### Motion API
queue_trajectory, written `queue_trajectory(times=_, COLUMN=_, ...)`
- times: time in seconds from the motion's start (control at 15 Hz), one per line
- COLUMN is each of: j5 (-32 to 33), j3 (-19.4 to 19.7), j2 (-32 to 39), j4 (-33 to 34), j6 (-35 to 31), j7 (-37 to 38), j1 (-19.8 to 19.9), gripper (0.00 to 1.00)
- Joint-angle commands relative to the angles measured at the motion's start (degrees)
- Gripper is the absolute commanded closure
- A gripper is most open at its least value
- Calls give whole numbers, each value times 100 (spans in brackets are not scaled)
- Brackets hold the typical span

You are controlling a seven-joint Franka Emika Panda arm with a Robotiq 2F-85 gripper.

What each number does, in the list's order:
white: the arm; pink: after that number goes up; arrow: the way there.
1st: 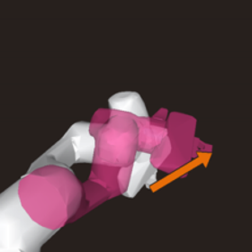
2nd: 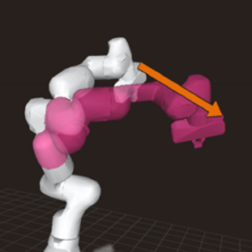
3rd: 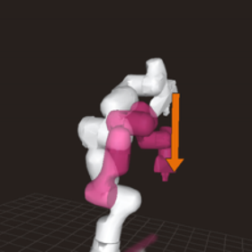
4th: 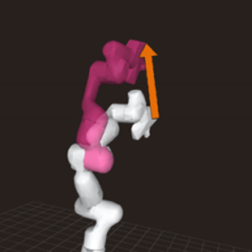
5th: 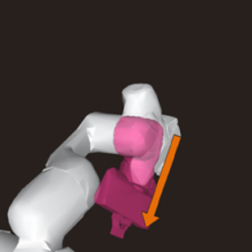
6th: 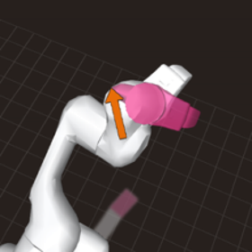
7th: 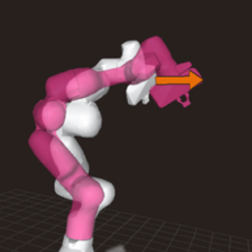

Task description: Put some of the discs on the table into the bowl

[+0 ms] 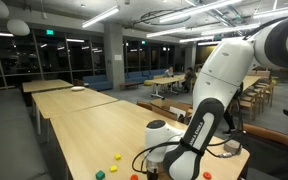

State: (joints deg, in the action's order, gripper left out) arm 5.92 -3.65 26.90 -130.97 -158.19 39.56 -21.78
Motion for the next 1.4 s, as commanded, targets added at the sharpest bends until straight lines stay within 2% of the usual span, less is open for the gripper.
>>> queue_trajectory(times=0.0, j5=-33, j3=185, j2=132, j4=262, j6=136, j7=-158, j1=-93, gripper=0)
queue_trajectory(times=0.67, j5=-121, j3=224, j2=269, j4=434, j6=132, j7=-382, j1=-36, gripper=0)
queue_trajectory(times=0.73, j5=-109, j3=228, j2=277, j4=439, j6=119, j7=-408, j1=-44, gripper=25)
queue_trajectory(times=0.8, j5=-97, j3=241, j2=287, j4=448, j6=116, j7=-413, j1=-66, gripper=26)
queue_trajectory(times=1.0, j5=-102, j3=241, j2=266, j4=455, j6=118, j7=-424, j1=-94, gripper=51)
queue_trajectory(times=1.27, j5=-86, j3=258, j2=168, j4=437, j6=124, j7=-396, j1=-138, gripper=80)
queue_trajectory(times=1.33, j5=-76, j3=268, j2=133, j4=418, j6=129, j7=-389, j1=-145, gripper=77)
